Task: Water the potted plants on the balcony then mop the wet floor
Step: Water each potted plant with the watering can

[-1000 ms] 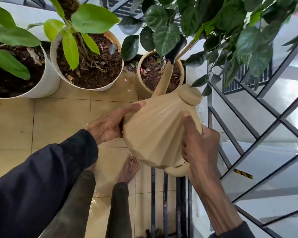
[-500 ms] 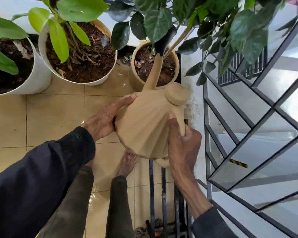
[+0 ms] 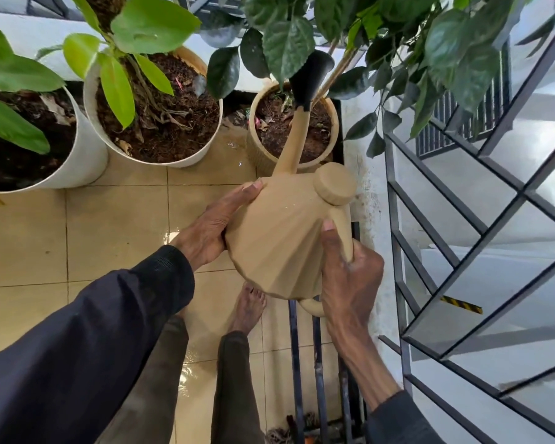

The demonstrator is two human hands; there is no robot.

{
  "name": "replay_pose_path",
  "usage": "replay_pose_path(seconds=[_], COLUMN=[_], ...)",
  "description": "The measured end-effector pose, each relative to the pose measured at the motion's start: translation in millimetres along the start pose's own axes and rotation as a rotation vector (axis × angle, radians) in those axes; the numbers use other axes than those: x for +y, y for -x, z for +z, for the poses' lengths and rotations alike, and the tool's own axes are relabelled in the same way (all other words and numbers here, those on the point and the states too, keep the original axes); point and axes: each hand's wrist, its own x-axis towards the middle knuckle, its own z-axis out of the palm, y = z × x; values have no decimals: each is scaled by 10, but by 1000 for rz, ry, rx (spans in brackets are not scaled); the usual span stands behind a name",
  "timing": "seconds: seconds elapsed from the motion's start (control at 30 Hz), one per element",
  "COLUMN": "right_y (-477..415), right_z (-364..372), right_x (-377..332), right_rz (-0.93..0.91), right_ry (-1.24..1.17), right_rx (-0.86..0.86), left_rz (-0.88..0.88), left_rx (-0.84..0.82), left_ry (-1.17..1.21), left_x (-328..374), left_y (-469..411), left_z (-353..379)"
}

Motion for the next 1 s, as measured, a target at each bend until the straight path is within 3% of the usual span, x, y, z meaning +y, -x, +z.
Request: replay_pose_path(seconds=[1.0], right_y=[-85], right_z=[-202], right_x=[273], right_rz=[-22], right_ry=[20], right_rx=[5], left_rz=[27], left_rx=[49], left_ry=[-48], left_x=[-169], left_y=[145], left_z=[233])
